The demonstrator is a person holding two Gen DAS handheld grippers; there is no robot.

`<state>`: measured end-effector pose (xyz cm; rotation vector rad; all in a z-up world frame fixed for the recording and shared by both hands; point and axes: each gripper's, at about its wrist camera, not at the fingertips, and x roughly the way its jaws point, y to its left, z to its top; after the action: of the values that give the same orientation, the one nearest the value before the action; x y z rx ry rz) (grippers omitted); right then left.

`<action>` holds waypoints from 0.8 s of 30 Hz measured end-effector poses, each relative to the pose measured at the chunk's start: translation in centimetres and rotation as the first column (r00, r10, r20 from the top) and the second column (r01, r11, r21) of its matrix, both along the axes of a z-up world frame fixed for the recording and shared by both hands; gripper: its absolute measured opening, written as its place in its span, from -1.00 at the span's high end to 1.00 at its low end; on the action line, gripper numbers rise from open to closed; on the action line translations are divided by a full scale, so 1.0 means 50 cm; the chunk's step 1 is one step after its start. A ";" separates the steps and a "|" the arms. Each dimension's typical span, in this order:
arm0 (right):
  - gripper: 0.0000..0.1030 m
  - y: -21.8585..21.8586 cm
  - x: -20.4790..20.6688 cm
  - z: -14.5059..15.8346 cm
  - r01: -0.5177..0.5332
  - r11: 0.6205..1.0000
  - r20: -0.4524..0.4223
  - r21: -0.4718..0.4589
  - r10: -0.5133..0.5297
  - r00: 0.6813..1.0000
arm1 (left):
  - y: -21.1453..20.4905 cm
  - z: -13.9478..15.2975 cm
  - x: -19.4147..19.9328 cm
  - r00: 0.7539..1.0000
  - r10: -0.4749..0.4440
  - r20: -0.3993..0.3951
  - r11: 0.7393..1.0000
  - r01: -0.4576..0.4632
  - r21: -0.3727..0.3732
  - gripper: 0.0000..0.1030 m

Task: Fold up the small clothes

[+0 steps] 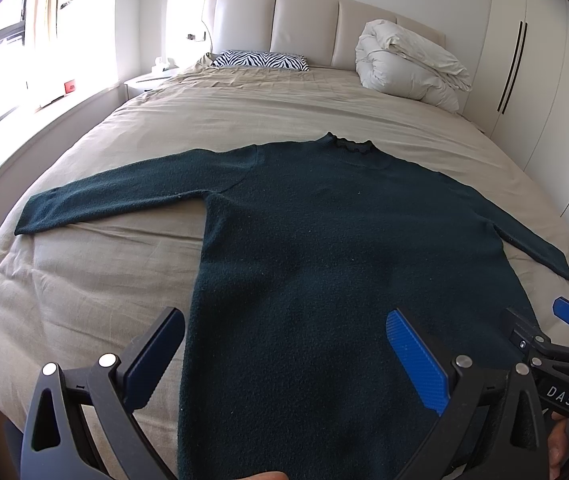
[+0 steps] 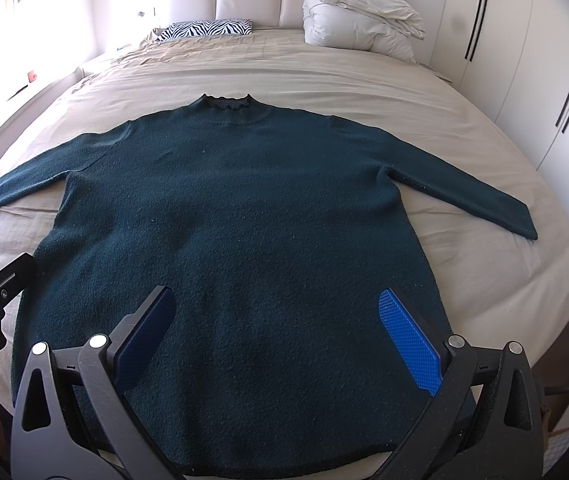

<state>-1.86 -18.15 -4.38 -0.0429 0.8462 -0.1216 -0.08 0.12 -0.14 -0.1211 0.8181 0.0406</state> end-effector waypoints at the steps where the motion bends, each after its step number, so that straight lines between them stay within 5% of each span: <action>1: -1.00 0.000 0.000 0.000 0.000 1.000 0.000 0.000 0.000 1.000 | 0.002 -0.001 -0.001 1.000 0.002 0.001 1.000 -0.002 -0.001 -1.00; 15: -1.00 0.026 0.010 -0.007 -0.016 1.000 -0.009 -0.008 0.016 1.000 | 0.058 0.007 -0.008 0.998 -0.012 0.067 0.991 0.021 -0.132 -1.00; 21: -1.00 0.030 0.012 0.026 -0.039 0.996 0.092 0.081 0.032 0.995 | 0.230 0.022 0.020 0.990 0.087 0.113 0.929 -0.040 -0.369 -1.00; 24: -1.00 0.034 0.020 0.047 -0.051 0.987 0.137 0.151 0.030 0.990 | 0.319 0.033 0.018 0.962 0.200 0.186 0.907 -0.110 -0.406 -1.00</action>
<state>-0.85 -16.44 -2.04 0.0932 0.7174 -0.0203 0.84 16.09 1.53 -0.5636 0.5796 0.0126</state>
